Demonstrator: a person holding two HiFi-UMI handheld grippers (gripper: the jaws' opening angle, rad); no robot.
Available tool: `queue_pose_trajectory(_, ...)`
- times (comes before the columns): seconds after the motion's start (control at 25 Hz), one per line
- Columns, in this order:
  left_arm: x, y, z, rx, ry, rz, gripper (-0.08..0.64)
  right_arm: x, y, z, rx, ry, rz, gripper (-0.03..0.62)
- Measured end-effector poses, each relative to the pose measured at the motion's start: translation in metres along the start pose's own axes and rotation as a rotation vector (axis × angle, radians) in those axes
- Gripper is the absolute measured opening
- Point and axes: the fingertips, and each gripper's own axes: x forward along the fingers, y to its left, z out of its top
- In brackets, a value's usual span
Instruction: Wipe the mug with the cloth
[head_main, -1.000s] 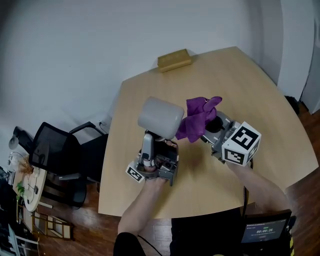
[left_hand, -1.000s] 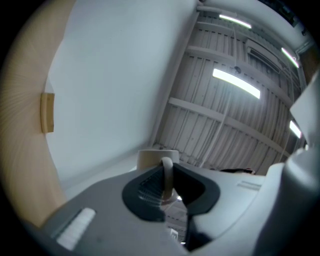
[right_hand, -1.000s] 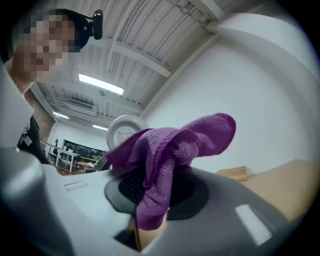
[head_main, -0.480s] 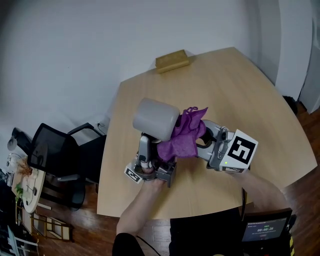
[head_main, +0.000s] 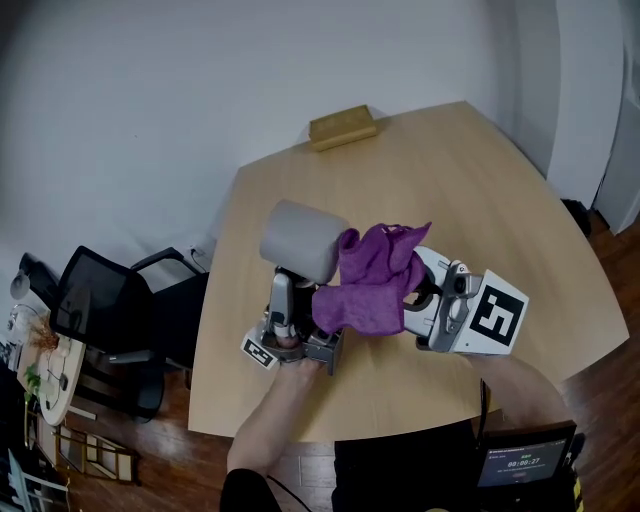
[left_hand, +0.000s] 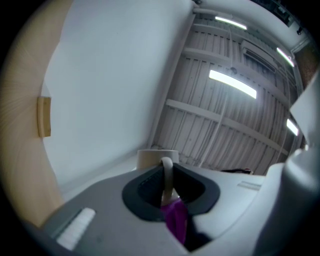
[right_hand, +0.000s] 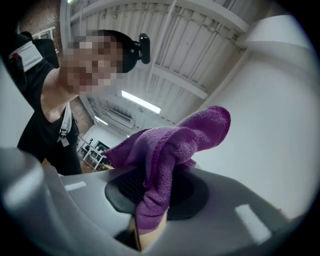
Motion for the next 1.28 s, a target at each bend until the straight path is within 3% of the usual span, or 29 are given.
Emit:
queue_pose_trajectory(0.12, 0.000, 0.002, -0.011, -0.029, 0.024, -0.002, 0.063, 0.003, 0.006, -0.006, 0.015, 0.020, 0.008, 0.081)
queue_pose_trajectory(0.32, 0.003, -0.002, -0.012, -0.035, 0.050, -0.025, 0.063, -0.002, -0.019, -0.020, 0.039, 0.057, -0.056, 0.083)
queue_pose_trajectory(0.44, 0.002, -0.002, -0.014, -0.037, 0.062, -0.028, 0.063, -0.010, -0.041, -0.035, 0.056, 0.093, -0.136, 0.083)
queue_pose_trajectory(0.56, 0.002, -0.003, -0.012, -0.025, 0.060, -0.035, 0.063, -0.024, -0.070, -0.060, 0.145, 0.171, -0.271, 0.083)
queue_pose_trajectory(0.64, 0.002, -0.005, -0.008, -0.012, 0.054, -0.044, 0.061, -0.031, -0.080, -0.066, 0.183, 0.179, -0.315, 0.081)
queue_pose_trajectory(0.72, 0.000, -0.007, -0.002, 0.000, 0.041, -0.045, 0.061, -0.028, -0.071, -0.049, 0.152, 0.114, -0.263, 0.081)
queue_pose_trajectory(0.84, -0.001, -0.005, -0.002, 0.003, 0.036, -0.035, 0.061, -0.011, -0.026, -0.006, 0.027, 0.006, -0.087, 0.081)
queue_pose_trajectory(0.96, 0.000, -0.002, -0.011, -0.015, 0.062, -0.029, 0.061, -0.001, -0.001, 0.000, -0.002, 0.009, -0.009, 0.081)
queue_pose_trajectory(1.12, 0.003, -0.005, -0.016, -0.032, 0.105, -0.051, 0.058, -0.010, -0.032, -0.010, 0.009, 0.017, -0.093, 0.081)
queue_pose_trajectory(1.28, 0.001, -0.006, -0.031, -0.030, 0.150, -0.046, 0.029, -0.026, -0.067, -0.037, 0.143, 0.068, -0.225, 0.081)
